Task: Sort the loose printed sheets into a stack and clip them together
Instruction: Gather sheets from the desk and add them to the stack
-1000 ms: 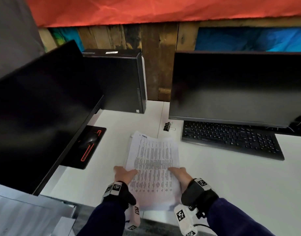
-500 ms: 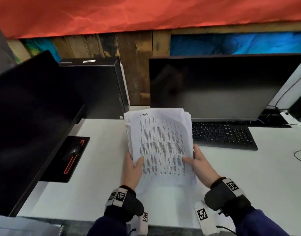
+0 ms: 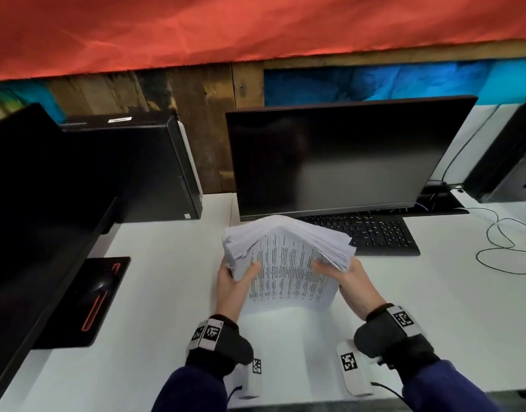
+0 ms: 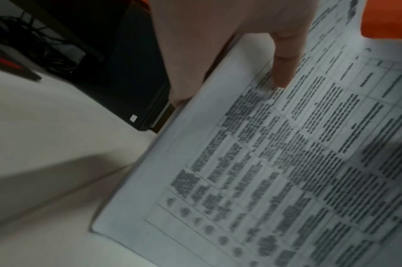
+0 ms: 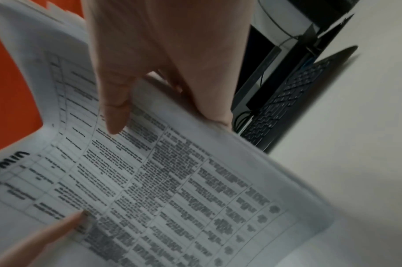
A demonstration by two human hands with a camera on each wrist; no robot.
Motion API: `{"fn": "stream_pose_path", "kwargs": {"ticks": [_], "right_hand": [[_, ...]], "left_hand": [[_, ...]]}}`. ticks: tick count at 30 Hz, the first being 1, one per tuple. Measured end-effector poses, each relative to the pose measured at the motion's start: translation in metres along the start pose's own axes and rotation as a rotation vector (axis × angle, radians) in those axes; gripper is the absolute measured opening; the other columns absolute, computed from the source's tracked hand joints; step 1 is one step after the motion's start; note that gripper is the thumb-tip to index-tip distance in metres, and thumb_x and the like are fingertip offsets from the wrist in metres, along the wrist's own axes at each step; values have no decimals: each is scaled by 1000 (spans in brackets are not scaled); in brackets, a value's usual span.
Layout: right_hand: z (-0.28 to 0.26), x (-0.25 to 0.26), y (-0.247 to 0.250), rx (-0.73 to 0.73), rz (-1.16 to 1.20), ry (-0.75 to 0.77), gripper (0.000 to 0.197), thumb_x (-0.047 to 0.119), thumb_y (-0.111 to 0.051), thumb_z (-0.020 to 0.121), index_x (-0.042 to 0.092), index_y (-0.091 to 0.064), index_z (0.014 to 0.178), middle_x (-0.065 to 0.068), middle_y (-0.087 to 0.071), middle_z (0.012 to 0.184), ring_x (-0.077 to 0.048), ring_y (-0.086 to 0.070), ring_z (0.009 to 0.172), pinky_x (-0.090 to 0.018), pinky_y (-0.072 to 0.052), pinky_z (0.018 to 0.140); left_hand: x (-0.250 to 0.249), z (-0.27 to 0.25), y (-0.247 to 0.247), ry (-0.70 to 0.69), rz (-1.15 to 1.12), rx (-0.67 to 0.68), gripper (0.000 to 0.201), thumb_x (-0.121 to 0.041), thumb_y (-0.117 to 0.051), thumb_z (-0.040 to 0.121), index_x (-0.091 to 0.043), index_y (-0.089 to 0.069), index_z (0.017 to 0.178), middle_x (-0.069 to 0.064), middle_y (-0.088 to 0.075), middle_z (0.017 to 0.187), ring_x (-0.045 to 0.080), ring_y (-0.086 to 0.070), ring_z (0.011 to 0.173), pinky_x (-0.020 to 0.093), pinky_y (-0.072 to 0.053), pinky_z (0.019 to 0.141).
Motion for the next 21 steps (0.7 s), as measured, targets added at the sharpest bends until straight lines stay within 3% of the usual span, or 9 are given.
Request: {"fn": "stream_pose_path", "kwargs": {"ticks": [3, 5, 7, 9, 11, 13, 16, 19, 21], "right_hand": [[1, 6, -1, -60, 31, 33, 37, 22, -77, 75, 21, -70, 111, -4, -71, 114, -25, -64, 111, -52, -43, 104], [2, 15, 2, -80, 25, 81, 45, 28, -79, 73, 17, -67, 115, -3, -70, 116, -24, -63, 113, -47, -46, 102], [4, 26, 7, -79, -9, 116, 55, 25, -81, 71, 14, -62, 121, 2, -68, 117, -17, -62, 113, -33, -50, 95], [7, 35, 14, -83, -10, 135, 56, 6, -77, 74, 9, -55, 124, 15, -68, 108, -4, -64, 103, -18, -52, 81], [9, 39, 21, -107, -8, 153, 54, -3, -75, 74, 5, -53, 122, 17, -69, 99, 0, -65, 95, -13, -51, 74], [9, 41, 22, -125, -44, 172, 47, 1, -74, 76, 5, -58, 120, 7, -69, 105, -3, -65, 95, -15, -50, 74], [8, 47, 19, -169, -43, 204, 33, 8, -71, 82, 5, -65, 113, -3, -69, 104, -8, -64, 93, -21, -50, 79], [6, 61, 19, -202, -9, 269, 29, 6, -70, 83, 8, -66, 111, -9, -69, 108, -13, -65, 98, -24, -53, 85], [3, 67, 22, -236, 10, 308, 27, 6, -70, 83, 10, -67, 109, -7, -70, 106, -15, -65, 99, -27, -54, 87]], "left_hand": [[-1, -7, -6, -17, -4, -53, 28, -27, -74, 79, -28, -60, 104, 0, -67, 115, 21, -64, 110, 47, -49, 99], [-3, -8, -9, -44, 3, -61, 22, -21, -70, 84, -31, -58, 99, -6, -66, 111, 18, -62, 110, 41, -49, 99], [-11, -7, -13, -98, 6, -40, 28, -18, -72, 82, -28, -58, 104, -4, -66, 111, 17, -63, 109, 37, -51, 96], [-24, -2, -16, -166, 45, 6, 40, -9, -73, 79, -16, -54, 114, 0, -65, 114, 15, -63, 108, 23, -54, 86], [-30, 5, -19, -179, 75, 54, 46, -3, -74, 77, -11, -51, 116, 2, -64, 115, 12, -63, 108, 12, -52, 80], [-30, 9, -23, -153, 62, 70, 46, -6, -74, 78, -14, -54, 119, 1, -65, 118, 13, -62, 112, 12, -52, 84], [-36, 5, -28, -202, 54, -12, 45, -10, -70, 83, -11, -55, 125, 3, -64, 122, 15, -60, 116, 20, -51, 94], [-51, -4, -40, -299, 46, -90, 43, -13, -67, 85, -12, -55, 126, -2, -66, 117, 8, -63, 108, 7, -52, 77], [-53, -9, -45, -346, 26, -126, 42, -16, -68, 85, -17, -56, 125, -7, -67, 114, 3, -63, 105, 8, -51, 78]]}}
Point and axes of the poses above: each hand's wrist, its own z-axis towards the middle knuckle, its own y-axis out of the back of the hand, x = y × z, the point moved 9 cm from there along z, towards the middle knuckle
